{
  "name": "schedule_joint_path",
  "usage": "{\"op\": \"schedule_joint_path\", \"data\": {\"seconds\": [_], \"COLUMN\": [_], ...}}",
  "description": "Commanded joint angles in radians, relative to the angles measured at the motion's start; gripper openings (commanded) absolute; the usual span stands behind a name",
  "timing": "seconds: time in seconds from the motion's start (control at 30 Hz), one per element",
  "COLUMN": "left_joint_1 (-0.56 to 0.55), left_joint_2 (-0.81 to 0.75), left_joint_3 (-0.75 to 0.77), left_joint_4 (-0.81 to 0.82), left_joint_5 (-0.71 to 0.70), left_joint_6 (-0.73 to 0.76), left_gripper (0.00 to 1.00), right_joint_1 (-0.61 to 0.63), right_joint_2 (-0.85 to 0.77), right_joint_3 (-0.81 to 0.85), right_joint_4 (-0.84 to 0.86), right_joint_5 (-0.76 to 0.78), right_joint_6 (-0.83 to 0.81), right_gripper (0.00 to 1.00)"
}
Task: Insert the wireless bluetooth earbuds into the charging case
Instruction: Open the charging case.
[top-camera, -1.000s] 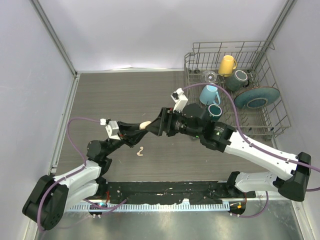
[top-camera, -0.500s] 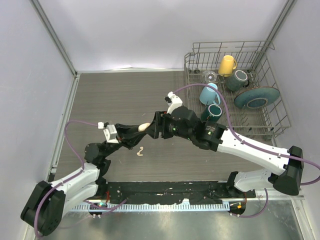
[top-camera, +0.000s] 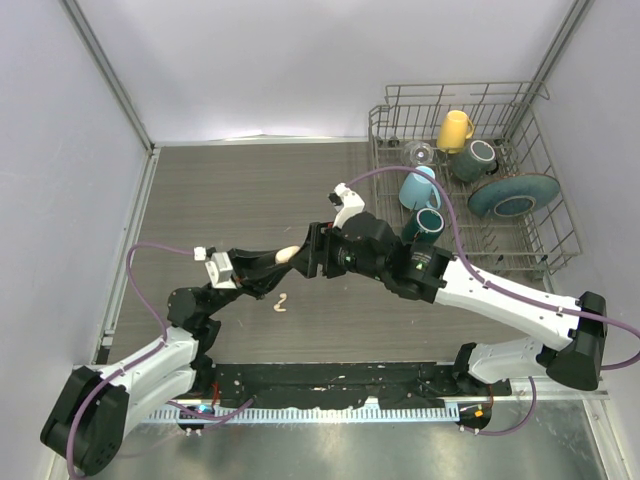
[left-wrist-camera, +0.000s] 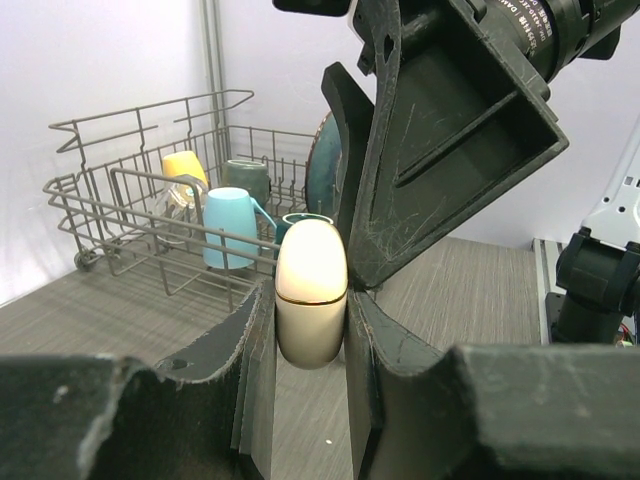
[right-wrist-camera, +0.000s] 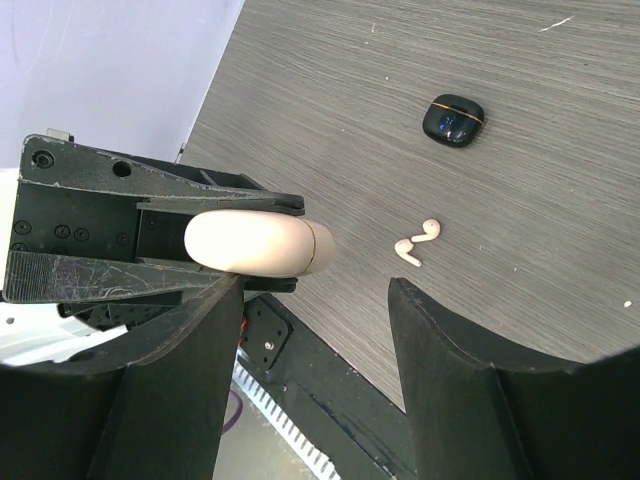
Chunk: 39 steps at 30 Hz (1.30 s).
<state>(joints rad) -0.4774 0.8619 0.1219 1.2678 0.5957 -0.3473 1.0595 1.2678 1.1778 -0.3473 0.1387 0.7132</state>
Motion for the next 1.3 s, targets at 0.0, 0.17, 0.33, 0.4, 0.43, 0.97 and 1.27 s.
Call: {"op": "schedule_joint_path", "data": {"seconds": [0.0,0.17,0.33,0.4,0.43,0.97,1.27], "left_joint_1": [-0.009,-0.010,-0.012,-0.012,-0.013,-0.012,-0.013], "left_joint_2": [-0.011,-0.006,-0.008,-0.008,-0.006,-0.073,-0.083], "left_joint_3": [0.001,0.004,0.002,0.002,0.001,-0.013,-0.002], "left_joint_4": [0.274,0.275,0.272,0.268,0.266,0.214,0.208], "left_joint_5": [0.081,0.085,0.079,0.072,0.069,-0.034,-0.028], "left_joint_6": [0.018,0.016,0.022,0.025,0.028,0.103,0.103], "left_gripper": [0.00,0.00,0.00,0.00,0.00,0.00,0.00], "right_joint_1": [-0.023,-0.038,-0.049,-0.050,-0.053,-0.078,-0.082], "right_joint_2": [-0.018,-0.015,-0.015,-0.028,-0.037,-0.101,-0.047], "right_joint_3": [0.059,0.051,0.040,0.029,0.014,-0.121,-0.150], "right_joint_4": [0.057,0.080,0.103,0.134,0.148,0.248,0.375], "right_joint_5": [0.052,0.012,-0.005,-0.013,-0.017,-0.218,-0.289], "right_joint_6": [0.002,0.018,0.032,0.045,0.051,0.167,0.216], "right_gripper": [0.65,0.65,0.65,0.65,0.65,0.67,0.67]}}
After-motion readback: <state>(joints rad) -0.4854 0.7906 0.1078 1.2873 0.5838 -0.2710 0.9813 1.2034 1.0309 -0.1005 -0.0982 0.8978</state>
